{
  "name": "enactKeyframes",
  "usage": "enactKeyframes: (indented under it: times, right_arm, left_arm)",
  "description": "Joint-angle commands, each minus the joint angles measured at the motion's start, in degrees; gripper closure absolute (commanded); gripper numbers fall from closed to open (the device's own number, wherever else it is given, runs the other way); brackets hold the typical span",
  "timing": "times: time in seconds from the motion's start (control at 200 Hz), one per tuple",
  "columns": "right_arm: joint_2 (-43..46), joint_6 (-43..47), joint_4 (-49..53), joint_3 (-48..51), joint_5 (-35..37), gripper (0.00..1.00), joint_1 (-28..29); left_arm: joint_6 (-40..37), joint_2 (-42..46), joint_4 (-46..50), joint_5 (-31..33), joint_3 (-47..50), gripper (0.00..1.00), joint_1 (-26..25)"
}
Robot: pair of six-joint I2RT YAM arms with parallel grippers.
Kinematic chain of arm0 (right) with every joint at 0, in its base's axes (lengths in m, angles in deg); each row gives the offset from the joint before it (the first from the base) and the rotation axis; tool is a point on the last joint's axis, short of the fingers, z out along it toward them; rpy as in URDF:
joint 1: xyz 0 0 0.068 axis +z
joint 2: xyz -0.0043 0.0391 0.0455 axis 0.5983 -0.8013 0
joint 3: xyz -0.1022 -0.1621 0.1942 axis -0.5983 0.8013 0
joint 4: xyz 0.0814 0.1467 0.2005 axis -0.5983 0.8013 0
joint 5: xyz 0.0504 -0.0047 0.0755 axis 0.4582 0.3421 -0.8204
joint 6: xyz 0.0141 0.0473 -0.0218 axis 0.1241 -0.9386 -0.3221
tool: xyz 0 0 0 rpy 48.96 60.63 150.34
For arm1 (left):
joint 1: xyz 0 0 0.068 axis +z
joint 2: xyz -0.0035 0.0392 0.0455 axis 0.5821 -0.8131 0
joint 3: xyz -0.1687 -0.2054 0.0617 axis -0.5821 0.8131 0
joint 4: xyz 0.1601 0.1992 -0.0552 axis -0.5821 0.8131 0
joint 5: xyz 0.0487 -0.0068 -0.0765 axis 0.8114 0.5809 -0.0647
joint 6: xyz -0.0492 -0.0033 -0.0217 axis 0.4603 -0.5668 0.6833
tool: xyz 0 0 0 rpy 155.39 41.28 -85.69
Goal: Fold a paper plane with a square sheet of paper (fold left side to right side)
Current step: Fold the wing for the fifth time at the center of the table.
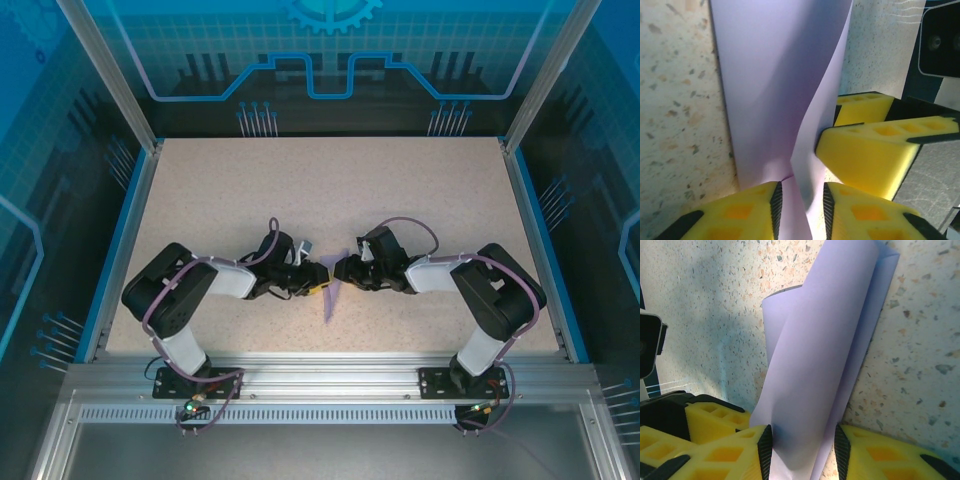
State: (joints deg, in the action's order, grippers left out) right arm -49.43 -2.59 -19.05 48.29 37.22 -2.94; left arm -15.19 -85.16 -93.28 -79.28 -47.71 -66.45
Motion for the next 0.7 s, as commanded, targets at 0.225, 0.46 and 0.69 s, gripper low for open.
enactKeyframes:
  times: [0.225,0.46,0.69]
  right_arm:
    - [-3.3,1.0,3.8,0.5,1.0,0.6,1.0]
    - [-3.3,1.1,4.0,0.4,0.8,0.6,0.9]
    - [-3.5,1.4,4.3,0.2,0.7,0.6,1.0]
  left_arm:
    - [-3.7,-0.4,3.6,1.4,-2.2,0.95,0.4]
    - [-6.6,0.2,6.8,3.6,-2.6,0.98,0.4]
    - [-8.9,-0.5,7.5,4.4,-3.5,0.98,0.4]
